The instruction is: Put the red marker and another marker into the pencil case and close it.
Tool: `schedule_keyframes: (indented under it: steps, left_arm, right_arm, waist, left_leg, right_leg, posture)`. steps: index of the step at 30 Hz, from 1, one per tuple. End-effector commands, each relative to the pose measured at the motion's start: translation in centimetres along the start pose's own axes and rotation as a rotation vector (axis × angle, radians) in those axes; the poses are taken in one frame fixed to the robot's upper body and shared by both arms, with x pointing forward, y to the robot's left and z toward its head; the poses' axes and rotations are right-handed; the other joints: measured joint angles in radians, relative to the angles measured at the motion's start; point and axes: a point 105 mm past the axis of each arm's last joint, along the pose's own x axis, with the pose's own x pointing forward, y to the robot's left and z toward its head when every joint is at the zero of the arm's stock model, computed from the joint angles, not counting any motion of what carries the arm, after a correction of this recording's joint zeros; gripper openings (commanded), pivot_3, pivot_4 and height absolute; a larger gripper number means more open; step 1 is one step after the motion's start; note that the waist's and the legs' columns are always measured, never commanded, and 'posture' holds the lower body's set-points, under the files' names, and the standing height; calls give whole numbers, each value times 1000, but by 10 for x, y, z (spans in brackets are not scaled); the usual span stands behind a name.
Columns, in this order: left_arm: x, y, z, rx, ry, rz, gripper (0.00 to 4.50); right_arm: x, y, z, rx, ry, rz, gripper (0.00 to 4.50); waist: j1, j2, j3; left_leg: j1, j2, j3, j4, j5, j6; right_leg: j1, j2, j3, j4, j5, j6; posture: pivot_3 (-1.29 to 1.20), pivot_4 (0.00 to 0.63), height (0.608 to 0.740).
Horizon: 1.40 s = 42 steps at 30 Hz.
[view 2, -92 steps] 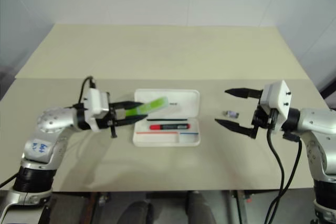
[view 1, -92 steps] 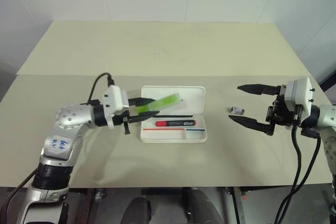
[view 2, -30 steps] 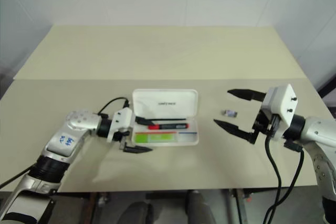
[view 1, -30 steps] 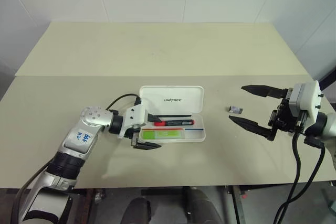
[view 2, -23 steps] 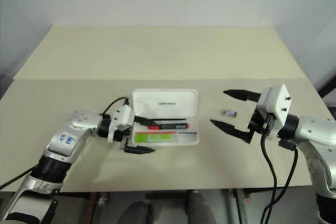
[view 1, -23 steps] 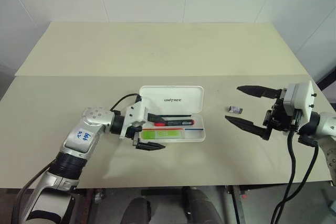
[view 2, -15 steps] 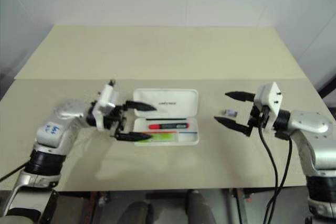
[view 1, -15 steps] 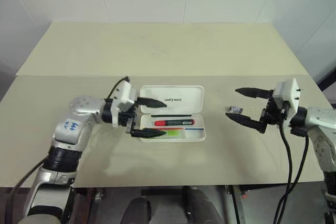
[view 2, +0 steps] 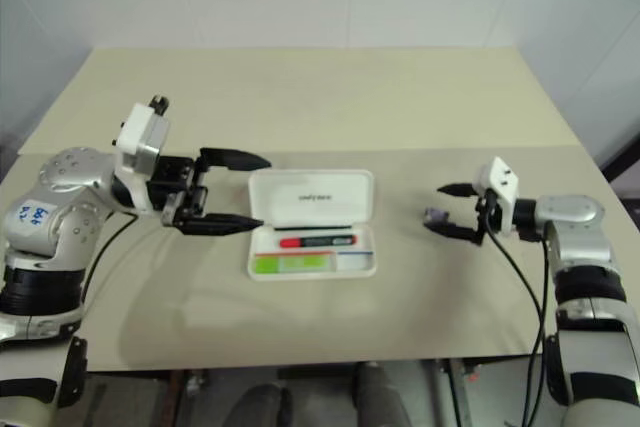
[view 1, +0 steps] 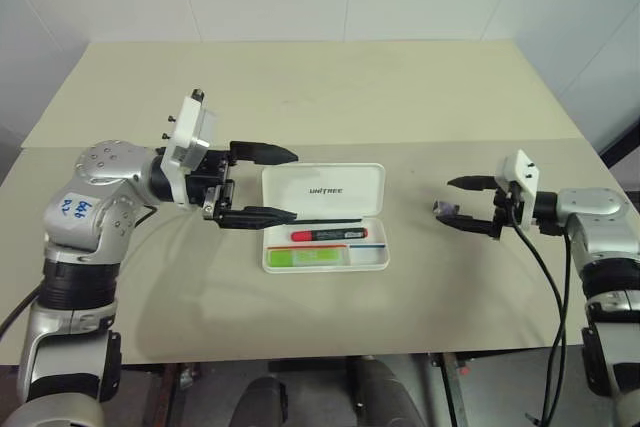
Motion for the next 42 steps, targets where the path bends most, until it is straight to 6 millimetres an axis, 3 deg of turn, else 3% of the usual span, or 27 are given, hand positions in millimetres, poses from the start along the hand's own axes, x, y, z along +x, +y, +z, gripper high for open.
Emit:
schedule_keyframes:
  steps: [1,7,9,12,17,20,28,32,36,42]
  left_arm:
    - [-6,-5,11,41,-4,17,4472]
    - [-12,-9,11,41,17,40,4472]
    - [-12,-9,11,40,19,43,4500]
    - [-12,-9,10,39,22,47,4500]
    - [-13,-8,9,36,29,54,4500]
    - [-12,-7,8,35,30,57,4500]
    - [-14,-6,-10,23,43,71,4500]
    - [-25,-10,-27,-4,60,94,4500]
    - [-30,-17,-42,-35,63,117,4500]
    - [-26,-24,-54,-57,51,127,4500]
  right_arm:
    - [3,-4,2,-27,3,0,4500]
    - [13,-5,-13,7,41,-12,4500]
    - [16,-4,-17,22,52,-16,4101]
    - [19,-2,-20,27,44,-15,3237]
    - [26,3,-17,30,8,8,1328]
    - [25,5,-20,33,-2,13,404]
    - [25,12,-11,-34,-22,65,396]
    - [31,25,19,-114,-104,145,396]
    - [44,59,58,-154,-200,252,396]
    - [64,107,87,-164,-245,360,396]
  waist:
    - [-7,0,0]
    - [-13,0,0]
    - [-14,1,0]
    - [-15,1,0]
    - [-23,1,0]
    - [-34,1,0]
    - [-38,1,0]
    - [-39,1,1]
    - [-38,2,1]
    - [-26,2,1]
  left_leg:
    - [0,0,0,0,0,0]
    - [0,0,0,0,0,0]
    - [0,0,0,0,0,-1]
    - [0,0,0,1,0,-1]
    - [1,0,0,1,0,-1]
    - [2,-1,0,2,1,-2]
    - [2,-1,-1,2,1,-2]
    - [1,0,-1,1,1,-2]
    - [2,0,-4,1,1,-2]
    - [1,-1,-9,2,1,-3]
  right_leg:
    - [0,0,0,0,0,0]
    - [0,0,0,0,0,0]
    - [0,0,0,1,0,0]
    - [0,0,0,1,0,0]
    - [1,0,1,2,0,1]
    - [2,0,1,4,0,1]
    - [1,0,1,5,0,1]
    - [1,0,1,5,0,1]
    - [-2,0,2,8,0,0]
    - [-4,-1,1,10,0,-1]
  posture:
    - [0,150,740]
    - [0,150,740]
    - [0,150,740]
    - [0,150,740]
    - [0,150,740]
    - [0,150,740]
    - [0,150,740]
    - [0,150,740]
    - [0,150,740]
    - [0,150,740]
